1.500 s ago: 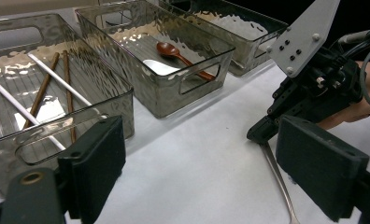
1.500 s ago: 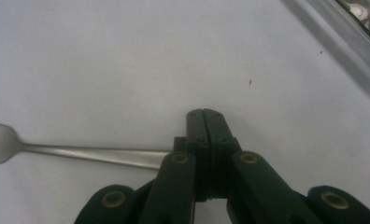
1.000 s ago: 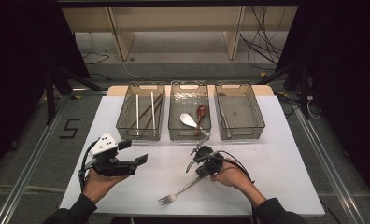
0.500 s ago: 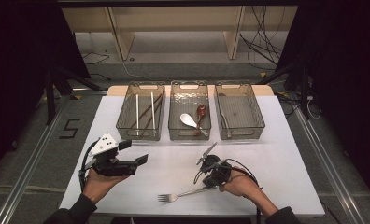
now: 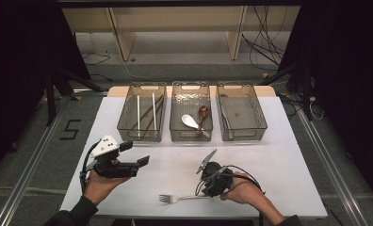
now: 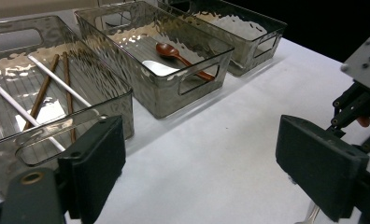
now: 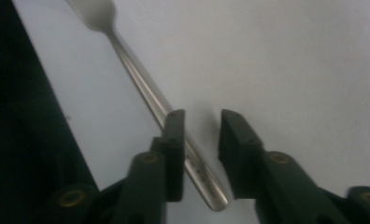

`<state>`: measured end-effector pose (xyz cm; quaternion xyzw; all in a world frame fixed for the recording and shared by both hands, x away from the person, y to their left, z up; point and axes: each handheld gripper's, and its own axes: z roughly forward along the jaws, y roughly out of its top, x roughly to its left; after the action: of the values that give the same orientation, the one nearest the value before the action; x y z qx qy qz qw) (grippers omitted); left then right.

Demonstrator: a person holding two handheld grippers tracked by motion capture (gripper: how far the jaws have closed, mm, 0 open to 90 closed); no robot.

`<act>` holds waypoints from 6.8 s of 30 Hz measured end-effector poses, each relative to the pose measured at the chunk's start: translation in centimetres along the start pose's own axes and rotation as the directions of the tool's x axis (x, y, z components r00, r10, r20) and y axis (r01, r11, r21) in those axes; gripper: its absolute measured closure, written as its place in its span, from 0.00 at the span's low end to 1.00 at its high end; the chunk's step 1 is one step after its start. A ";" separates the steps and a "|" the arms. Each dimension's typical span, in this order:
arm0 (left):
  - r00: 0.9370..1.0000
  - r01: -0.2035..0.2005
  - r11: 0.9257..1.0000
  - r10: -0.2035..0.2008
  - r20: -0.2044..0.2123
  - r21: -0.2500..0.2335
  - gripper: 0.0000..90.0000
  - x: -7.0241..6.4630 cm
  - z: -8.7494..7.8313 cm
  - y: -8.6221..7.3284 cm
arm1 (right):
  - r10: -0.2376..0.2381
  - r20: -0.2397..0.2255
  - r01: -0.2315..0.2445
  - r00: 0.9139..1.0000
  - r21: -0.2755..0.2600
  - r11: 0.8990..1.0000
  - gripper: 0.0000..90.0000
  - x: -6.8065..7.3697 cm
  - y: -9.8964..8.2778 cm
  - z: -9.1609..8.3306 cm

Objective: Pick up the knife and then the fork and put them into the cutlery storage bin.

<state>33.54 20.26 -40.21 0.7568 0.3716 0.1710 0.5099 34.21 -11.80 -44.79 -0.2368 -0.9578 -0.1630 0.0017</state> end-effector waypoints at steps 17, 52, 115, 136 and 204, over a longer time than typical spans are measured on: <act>1.000 0.000 1.000 0.000 0.001 0.000 0.17 0.0 0.0 0.0 | -0.141 0.031 0.138 0.989 0.101 0.985 0.67 1.9 1.6 1.8; 1.000 -0.004 1.000 0.004 0.000 0.001 0.17 0.0 0.0 0.0 | -0.211 0.018 0.207 0.977 0.132 0.969 0.92 2.8 2.2 1.8; 1.000 0.004 1.000 -0.004 -0.007 -0.012 0.17 0.2 -0.1 -0.1 | 0.448 0.035 -0.364 0.893 -0.530 0.766 0.92 -14.3 -3.2 -11.4; 1.000 0.004 1.000 -0.004 -0.005 -0.013 0.17 0.2 -0.1 -0.1 | 0.602 0.072 -0.483 0.795 -0.525 0.700 0.92 -19.7 -1.4 -10.9; 1.000 0.011 1.000 -0.011 0.000 0.002 0.17 0.3 0.1 -0.1 | 0.417 -0.003 -0.315 0.909 -0.660 0.682 0.38 -9.1 -1.7 -9.2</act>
<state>33.79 20.42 -40.40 0.7552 0.3761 0.1677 0.5099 40.81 -20.16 -37.35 -0.4209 -0.7721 -0.4613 -0.1180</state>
